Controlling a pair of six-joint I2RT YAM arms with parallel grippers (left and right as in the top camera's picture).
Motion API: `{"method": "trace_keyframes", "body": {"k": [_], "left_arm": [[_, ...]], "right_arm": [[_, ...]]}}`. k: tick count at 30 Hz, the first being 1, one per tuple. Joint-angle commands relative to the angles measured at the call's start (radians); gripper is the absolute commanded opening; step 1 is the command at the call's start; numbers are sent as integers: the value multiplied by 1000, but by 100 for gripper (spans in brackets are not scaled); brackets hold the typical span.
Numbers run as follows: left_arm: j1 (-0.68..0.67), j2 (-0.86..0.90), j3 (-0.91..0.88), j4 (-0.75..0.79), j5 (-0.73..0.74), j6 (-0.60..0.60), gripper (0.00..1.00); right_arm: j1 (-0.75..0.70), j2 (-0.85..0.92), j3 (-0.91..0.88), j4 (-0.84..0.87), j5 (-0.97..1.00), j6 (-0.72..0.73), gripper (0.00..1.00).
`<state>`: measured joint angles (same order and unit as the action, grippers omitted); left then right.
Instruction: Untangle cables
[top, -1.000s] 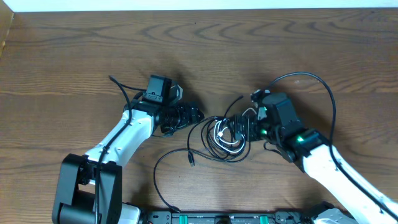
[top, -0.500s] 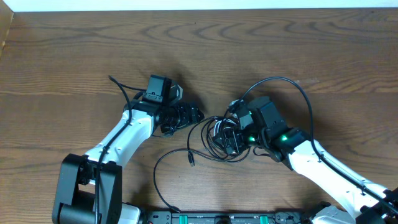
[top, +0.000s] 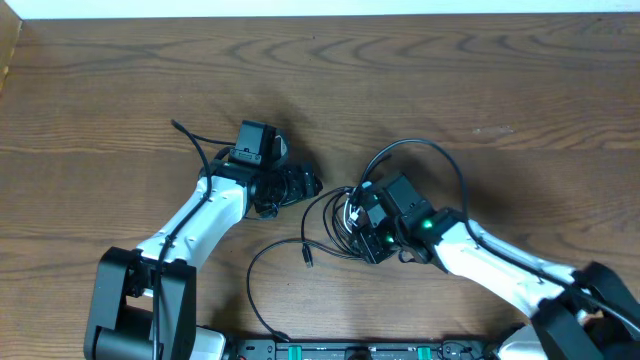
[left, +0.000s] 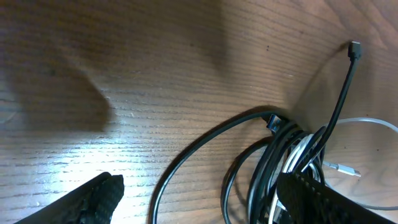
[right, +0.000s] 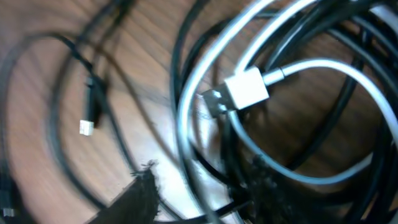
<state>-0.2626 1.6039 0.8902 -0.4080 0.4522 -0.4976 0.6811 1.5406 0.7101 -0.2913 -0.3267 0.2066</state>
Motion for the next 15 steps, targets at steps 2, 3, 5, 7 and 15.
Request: {"method": "trace_keyframes", "body": {"k": [2, 3, 5, 7, 15], "left_arm": [[5, 5, -3, -3, -28, 3, 85], [5, 5, -3, -3, -28, 3, 86], [5, 5, -3, -3, -28, 3, 86], [5, 5, -3, -3, -28, 3, 86], [5, 5, -3, -3, -28, 3, 86]], "right_arm": [[7, 8, 0, 4, 26, -22, 21], [7, 8, 0, 3, 26, -21, 8], [6, 4, 4, 2, 25, -21, 1], [0, -17, 19, -5, 21, -21, 1], [-103, -261, 211, -87, -268, 24, 1]]}}
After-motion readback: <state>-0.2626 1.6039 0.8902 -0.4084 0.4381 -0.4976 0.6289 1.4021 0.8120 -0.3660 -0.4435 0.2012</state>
